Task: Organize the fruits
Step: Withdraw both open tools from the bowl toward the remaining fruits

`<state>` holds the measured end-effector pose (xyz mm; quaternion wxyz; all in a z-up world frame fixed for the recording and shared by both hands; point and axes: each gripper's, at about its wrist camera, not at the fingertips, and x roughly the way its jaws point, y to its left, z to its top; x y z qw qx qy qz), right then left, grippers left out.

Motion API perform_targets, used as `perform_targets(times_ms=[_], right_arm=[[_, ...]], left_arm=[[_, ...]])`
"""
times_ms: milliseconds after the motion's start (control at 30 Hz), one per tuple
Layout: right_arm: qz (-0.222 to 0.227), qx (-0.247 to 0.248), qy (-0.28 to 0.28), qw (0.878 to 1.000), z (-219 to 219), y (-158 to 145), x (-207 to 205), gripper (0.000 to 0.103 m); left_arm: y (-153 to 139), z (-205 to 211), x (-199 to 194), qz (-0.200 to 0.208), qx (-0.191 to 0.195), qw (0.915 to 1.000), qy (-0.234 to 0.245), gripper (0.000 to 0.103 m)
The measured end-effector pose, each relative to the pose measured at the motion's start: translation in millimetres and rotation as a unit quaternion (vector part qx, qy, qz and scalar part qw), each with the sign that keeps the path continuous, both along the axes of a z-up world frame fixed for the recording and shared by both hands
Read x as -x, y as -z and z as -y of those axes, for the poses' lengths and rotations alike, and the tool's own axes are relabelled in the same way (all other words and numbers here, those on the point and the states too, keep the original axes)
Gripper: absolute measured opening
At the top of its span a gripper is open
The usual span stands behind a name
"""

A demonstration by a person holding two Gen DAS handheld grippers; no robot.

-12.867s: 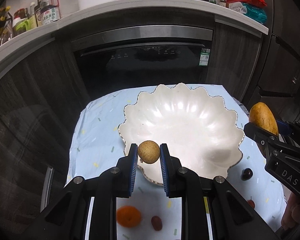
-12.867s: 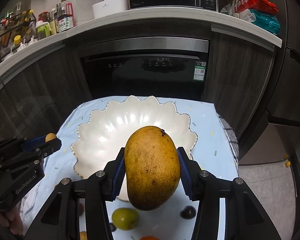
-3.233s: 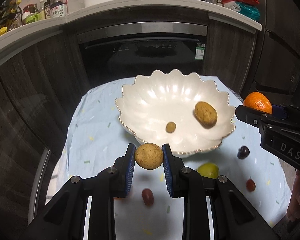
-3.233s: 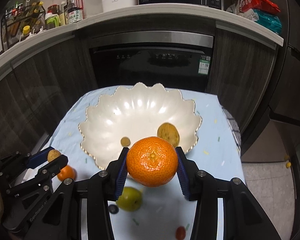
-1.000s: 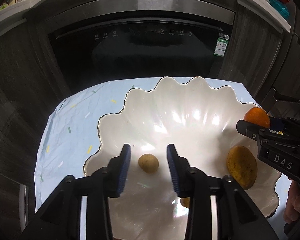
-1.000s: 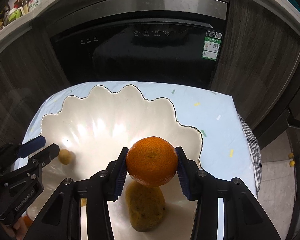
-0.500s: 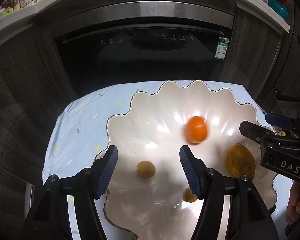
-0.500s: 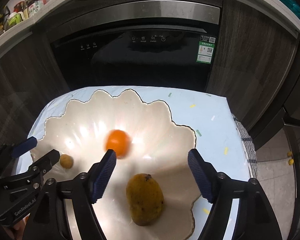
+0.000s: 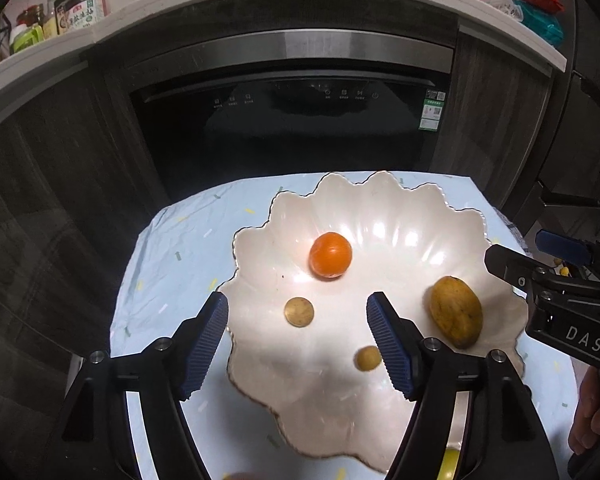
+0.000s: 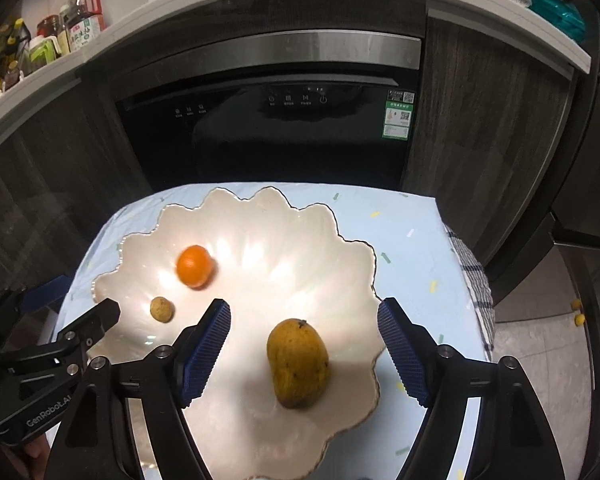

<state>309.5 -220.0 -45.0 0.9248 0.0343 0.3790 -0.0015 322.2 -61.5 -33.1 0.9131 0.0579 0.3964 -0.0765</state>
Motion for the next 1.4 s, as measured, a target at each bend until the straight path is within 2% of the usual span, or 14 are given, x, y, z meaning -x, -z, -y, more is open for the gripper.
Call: perform_targets(times_ms=[600, 1400], right_arm=[[0.032, -0.006, 0.009, 0.999, -4.5, -31.8, 70.1, 0.077], [0.039, -0.003, 0.012, 0.999, -7.7, -34.6, 126.1, 0.077]], left_arm=[[-38.4, -3.3, 65.7, 0.034, -0.002, 0.9994, 0.006, 0.073], [-43.7, -7.6, 118.8, 0.043, 0.001, 0.999, 0.013, 0.073]])
